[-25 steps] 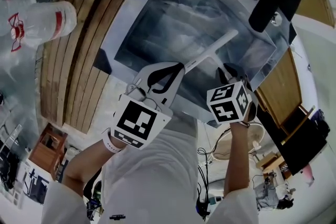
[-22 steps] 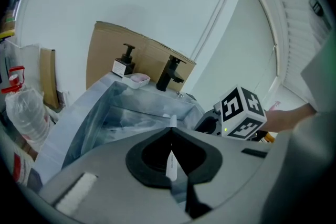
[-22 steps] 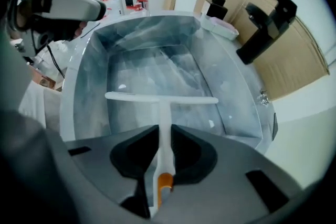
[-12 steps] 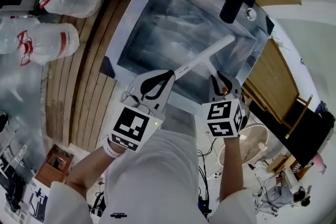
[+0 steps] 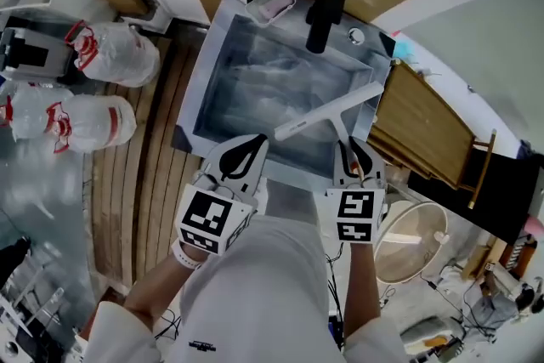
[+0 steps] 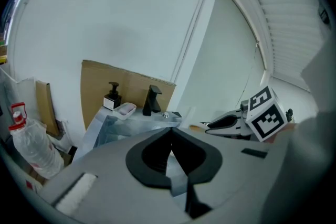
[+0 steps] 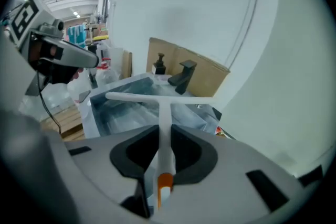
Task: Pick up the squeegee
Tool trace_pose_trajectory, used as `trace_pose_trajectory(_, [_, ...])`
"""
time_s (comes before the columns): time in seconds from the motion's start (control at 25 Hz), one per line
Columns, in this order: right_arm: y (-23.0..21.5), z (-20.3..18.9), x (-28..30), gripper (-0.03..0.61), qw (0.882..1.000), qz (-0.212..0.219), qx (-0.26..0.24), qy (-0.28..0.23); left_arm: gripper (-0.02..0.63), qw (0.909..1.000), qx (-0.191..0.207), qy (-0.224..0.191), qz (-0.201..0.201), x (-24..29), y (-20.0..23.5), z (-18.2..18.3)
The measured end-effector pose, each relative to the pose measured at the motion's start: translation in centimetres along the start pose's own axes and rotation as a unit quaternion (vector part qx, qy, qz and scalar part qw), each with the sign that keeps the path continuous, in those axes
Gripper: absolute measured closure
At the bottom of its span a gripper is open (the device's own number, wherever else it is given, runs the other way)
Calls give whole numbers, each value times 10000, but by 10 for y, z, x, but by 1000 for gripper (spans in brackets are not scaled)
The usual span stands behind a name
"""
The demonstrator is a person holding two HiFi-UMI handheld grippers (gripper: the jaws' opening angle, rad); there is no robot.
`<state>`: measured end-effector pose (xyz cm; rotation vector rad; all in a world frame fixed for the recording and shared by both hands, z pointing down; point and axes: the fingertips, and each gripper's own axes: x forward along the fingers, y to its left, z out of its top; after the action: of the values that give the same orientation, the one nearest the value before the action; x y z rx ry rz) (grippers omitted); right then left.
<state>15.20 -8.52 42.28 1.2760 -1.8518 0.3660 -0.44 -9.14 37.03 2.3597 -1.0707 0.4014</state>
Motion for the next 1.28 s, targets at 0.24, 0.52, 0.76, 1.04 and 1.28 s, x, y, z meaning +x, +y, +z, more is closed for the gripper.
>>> trace_pose_trajectory(0.24, [-16,28,-40,515,9897,-500,932,-960,609,9993,301,-208,-69,-17,-13,29])
trace_pose_trajectory(0.52, [-19,58,-89,515,9689,-800,1419,-1861,609,9979,456,-458,-23,-41,-19,49])
trace_pose_trajectory(0.76, [-18,82,-133,514,9458,-956,1759,-2555,609,9958,604,-681,92,-63,-15,64])
trace_pose_trajectory(1.04, [-23,87,-153,514,9311,-1181,1834,-2924,609,9935,575,-958,216,-77,-15,80])
trace_pose_trajectory(1.28, [-25,86,-157,515,9272,-1218,1890,-2996,609,9925,644,-1016,227,-79,-15,85])
